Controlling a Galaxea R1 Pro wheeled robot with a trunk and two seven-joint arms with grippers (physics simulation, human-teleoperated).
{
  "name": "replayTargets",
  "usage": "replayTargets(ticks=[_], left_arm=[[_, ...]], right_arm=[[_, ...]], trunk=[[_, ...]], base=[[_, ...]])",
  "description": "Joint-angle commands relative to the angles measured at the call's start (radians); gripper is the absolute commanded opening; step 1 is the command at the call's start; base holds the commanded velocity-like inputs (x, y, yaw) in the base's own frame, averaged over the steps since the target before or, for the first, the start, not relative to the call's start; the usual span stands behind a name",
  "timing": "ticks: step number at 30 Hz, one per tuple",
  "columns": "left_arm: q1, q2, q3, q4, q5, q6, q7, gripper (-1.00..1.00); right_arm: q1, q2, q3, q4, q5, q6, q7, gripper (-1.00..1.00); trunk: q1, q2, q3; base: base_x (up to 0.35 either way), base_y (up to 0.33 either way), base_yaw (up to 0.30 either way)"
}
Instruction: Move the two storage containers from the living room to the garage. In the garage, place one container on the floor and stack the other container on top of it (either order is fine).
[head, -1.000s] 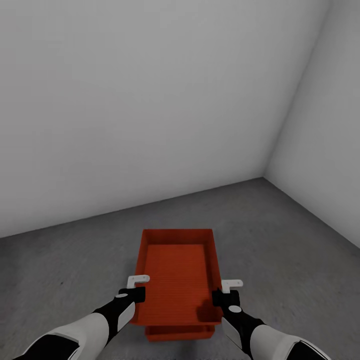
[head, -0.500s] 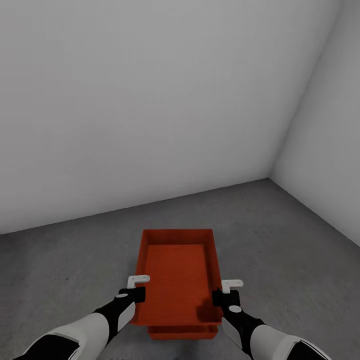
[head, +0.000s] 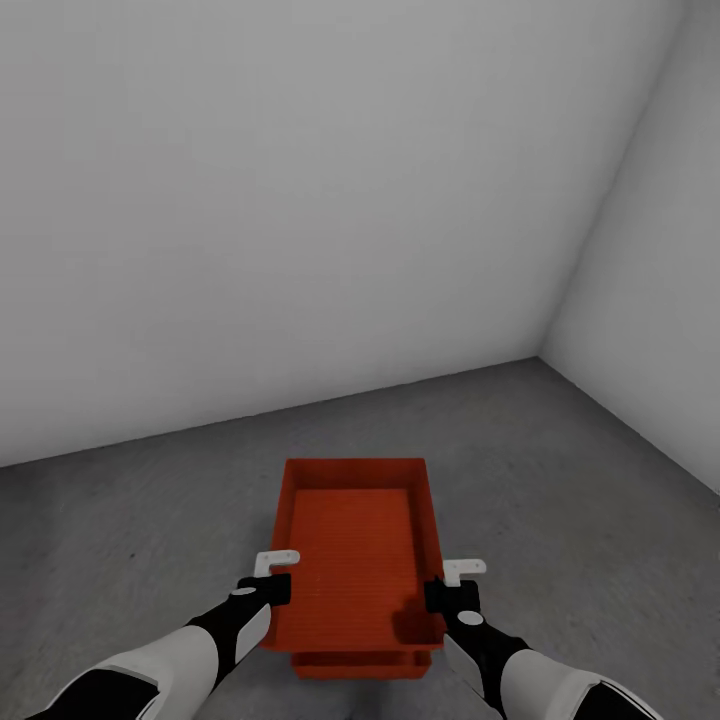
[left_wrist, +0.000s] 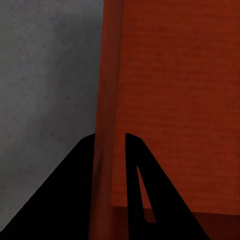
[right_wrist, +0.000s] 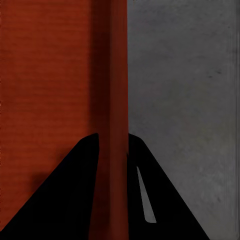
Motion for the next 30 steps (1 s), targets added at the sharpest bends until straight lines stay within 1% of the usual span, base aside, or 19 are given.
replayTargets(ticks=[1,6,23,30], left_arm=[[-0.002,0.014,0.061,-0.002,-0.003,-0.03,0.079,-1.0],[-0.002,0.014,0.061,-0.002,-0.003,-0.03,0.079,-1.0],[-0.002,0.014,0.061,-0.002,-0.003,-0.031,0.079,-1.0],[-0.002,0.014,0.061,-0.002,-0.003,-0.031,0.079,-1.0]], right_arm=[[0.001,0.0,0.023,0.0,-0.013,0.003,0.005,-1.0],[0.0,0.0,0.023,0.0,-0.013,0.002,0.005,-1.0],[0.001,0.0,0.023,0.0,-0.013,0.0,0.005,-1.0],[0.0,0.001,0.023,0.0,-0.013,0.0,0.005,-1.0]], trunk=[[0.0,-0.001,-0.001],[0.0,-0.001,-0.001],[0.0,-0.001,-0.001],[0.0,-0.001,-0.001]], base=[[0.0,-0.242,0.0],[0.0,-0.114,0.0],[0.0,-0.004,0.0],[0.0,0.0,-0.117]])
